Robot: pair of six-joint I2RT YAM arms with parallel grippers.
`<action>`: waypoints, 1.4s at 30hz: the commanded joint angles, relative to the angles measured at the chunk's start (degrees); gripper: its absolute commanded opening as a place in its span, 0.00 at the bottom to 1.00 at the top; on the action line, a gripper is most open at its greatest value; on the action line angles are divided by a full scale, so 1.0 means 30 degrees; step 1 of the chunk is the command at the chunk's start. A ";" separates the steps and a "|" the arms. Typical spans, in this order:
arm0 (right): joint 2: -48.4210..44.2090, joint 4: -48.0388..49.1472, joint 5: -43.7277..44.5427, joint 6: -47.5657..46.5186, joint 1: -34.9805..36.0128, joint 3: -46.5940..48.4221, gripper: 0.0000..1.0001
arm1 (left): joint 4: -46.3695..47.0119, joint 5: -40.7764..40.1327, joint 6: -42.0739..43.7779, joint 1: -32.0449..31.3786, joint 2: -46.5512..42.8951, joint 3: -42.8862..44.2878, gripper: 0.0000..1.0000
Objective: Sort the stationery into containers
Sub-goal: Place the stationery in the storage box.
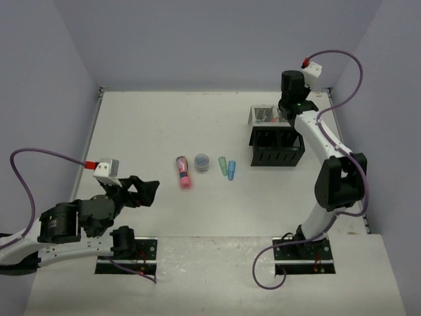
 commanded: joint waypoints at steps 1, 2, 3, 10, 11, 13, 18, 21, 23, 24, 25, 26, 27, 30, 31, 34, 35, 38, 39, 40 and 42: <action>0.0895 0.0960 -0.0057 0.0185 -0.0169 0.0360 0.00 | 0.0530 -0.0463 -0.0074 -0.0070 -0.1798 0.0064 1.00; 0.0932 0.0978 -0.0092 0.0560 -0.0169 0.0060 0.00 | 0.0548 -0.0463 -0.0056 -0.0070 -0.1929 0.0046 1.00; 0.0932 0.0978 -0.0042 0.0933 -0.0186 -0.0212 0.00 | 0.0565 -0.0463 -0.0055 -0.0070 -0.2065 0.0046 1.00; 0.2469 0.0754 -0.0528 0.1599 -0.0394 -0.0106 0.00 | 0.0623 -0.0417 -0.0009 -0.0070 -0.2769 0.0000 1.00; 0.2814 0.0532 -0.0679 0.1662 -0.0446 0.0062 0.01 | 0.0649 -0.0418 0.0003 -0.0070 -0.2874 -0.0026 1.00; 0.3088 -0.0069 -0.0763 0.1968 -0.0491 0.0301 0.03 | 0.0694 -0.0434 0.0003 -0.0088 -0.3073 -0.0042 1.00; 0.2549 -0.0177 -0.0924 0.2705 -0.0462 -0.0609 0.08 | 0.0742 -0.0482 0.0033 -0.0070 -0.3302 -0.0071 1.00; 0.2255 -0.0278 -0.1202 0.2804 -0.0490 -0.0838 0.22 | 0.0753 -0.0464 0.0033 -0.0070 -0.3159 -0.0071 1.00; 0.2180 -0.0340 -0.1308 0.2822 -0.0479 -0.0887 0.39 | 0.0724 -0.0475 0.0016 -0.0070 -0.3027 -0.0071 1.00; 0.2151 -0.0408 -0.1336 0.2806 -0.0462 -0.0870 0.42 | 0.0723 -0.0492 0.0044 -0.0070 -0.2964 -0.0071 1.00; 0.2103 -0.0515 -0.1354 0.2815 -0.0452 -0.0880 0.43 | 0.0723 -0.0492 0.0052 -0.0070 -0.2893 -0.0071 1.00; 0.2009 -0.0516 -0.1386 0.2834 -0.0439 -0.0912 0.45 | 0.0730 -0.0480 0.0039 -0.0070 -0.2867 -0.0071 1.00; 0.1890 -0.0516 -0.1484 0.2835 -0.0458 -0.0951 0.47 | 0.0749 -0.0440 0.0059 -0.0070 -0.2788 -0.0071 1.00; 0.1244 -0.0552 -0.1719 0.2849 -0.0425 -0.1205 0.50 | 0.0782 -0.0456 0.0069 -0.0070 -0.2746 -0.0071 1.00; 0.0866 -0.0573 -0.1762 0.2891 -0.0404 -0.1332 0.52 | 0.0782 -0.0435 0.0090 -0.0070 -0.2745 -0.0071 1.00; -0.0967 -0.1121 -0.1713 0.3327 -0.0202 -0.1673 0.53 | 0.0811 -0.0434 0.0149 -0.0070 -0.2752 -0.0101 1.00; -0.1477 -0.1299 -0.1931 0.3810 -0.0114 -0.1914 0.53 | 0.0811 -0.0434 0.0150 -0.0070 -0.2774 -0.0101 1.00; -0.4218 -0.0771 -0.1970 0.4299 0.0445 -0.3357 0.54 | 0.0811 -0.0463 0.0150 -0.0041 -0.2745 -0.0101 1.00; -0.5640 -0.0536 -0.2016 0.4137 0.1050 -0.3964 0.54 | 0.0811 -0.0486 0.0150 -0.0064 -0.2745 -0.0101 1.00; -0.6688 -0.0527 -0.2280 0.3475 0.2095 -0.4233 0.53 | 0.0811 -0.0492 0.0140 -0.0070 -0.2736 -0.0101 1.00; -0.8061 -0.1093 -0.3123 0.2176 0.4042 -0.4370 0.54 | 0.0804 -0.0499 0.0128 -0.0078 -0.2709 -0.0101 1.00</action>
